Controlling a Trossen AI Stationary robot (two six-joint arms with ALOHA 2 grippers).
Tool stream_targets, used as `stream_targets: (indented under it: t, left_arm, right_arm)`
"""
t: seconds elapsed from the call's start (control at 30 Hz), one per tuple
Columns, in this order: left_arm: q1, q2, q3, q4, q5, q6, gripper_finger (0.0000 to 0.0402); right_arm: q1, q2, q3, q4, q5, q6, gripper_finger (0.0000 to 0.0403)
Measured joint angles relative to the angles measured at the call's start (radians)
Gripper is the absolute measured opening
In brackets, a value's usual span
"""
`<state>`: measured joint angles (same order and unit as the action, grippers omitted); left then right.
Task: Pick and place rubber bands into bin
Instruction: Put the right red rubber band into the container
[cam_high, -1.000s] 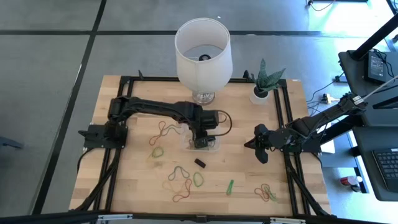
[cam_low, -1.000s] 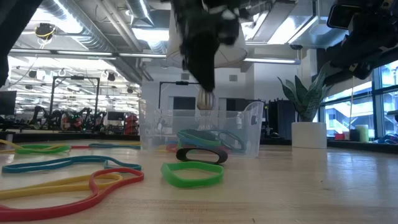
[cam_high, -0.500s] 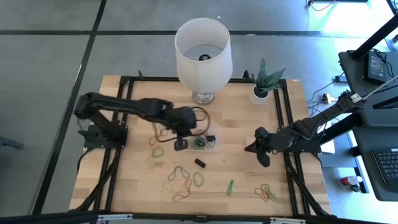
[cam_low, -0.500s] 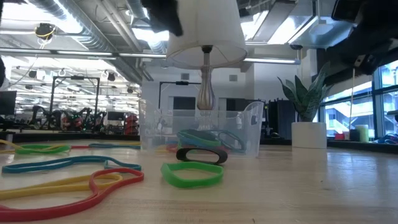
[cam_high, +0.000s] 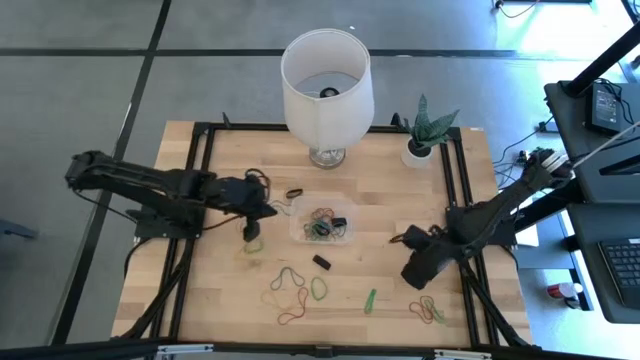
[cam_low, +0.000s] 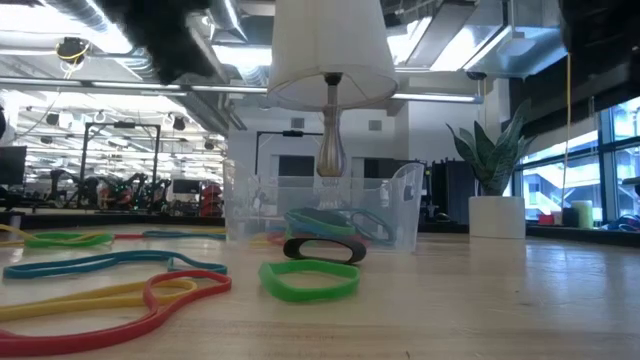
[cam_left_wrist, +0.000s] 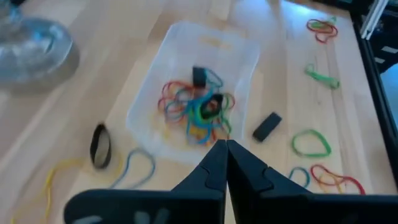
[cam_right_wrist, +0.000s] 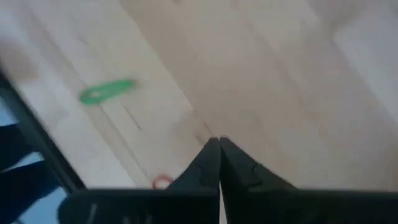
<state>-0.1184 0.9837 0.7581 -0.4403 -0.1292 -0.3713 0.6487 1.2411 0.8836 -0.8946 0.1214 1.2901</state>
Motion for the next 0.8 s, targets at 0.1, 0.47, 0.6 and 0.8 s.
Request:
stream_targets:
  t: [0.1, 0.47, 0.6, 0.8]
  left_arm:
    - [-0.007, -0.089, -0.081, -0.003, 0.011, -0.037, 0.0002]
    - [-0.073, -0.259, -0.18, -0.006, 0.015, -0.043, 0.0002]
    - [-0.085, -0.266, -0.18, 0.004, 0.016, -0.011, 0.0002]
    - [-0.085, -0.266, -0.18, 0.004, 0.015, 0.015, 0.0002]
  right_arm:
    - [0.018, 0.121, 0.107, -0.115, -0.111, 0.111, 0.0001]
    - [0.153, 0.364, 0.187, -0.097, -0.347, 0.488, 0.0045]
    - [0.204, 0.397, 0.187, -0.064, -0.361, 0.602, 0.0078]
    - [0.247, 0.445, 0.187, 0.005, -0.36, 0.654, 0.0124]
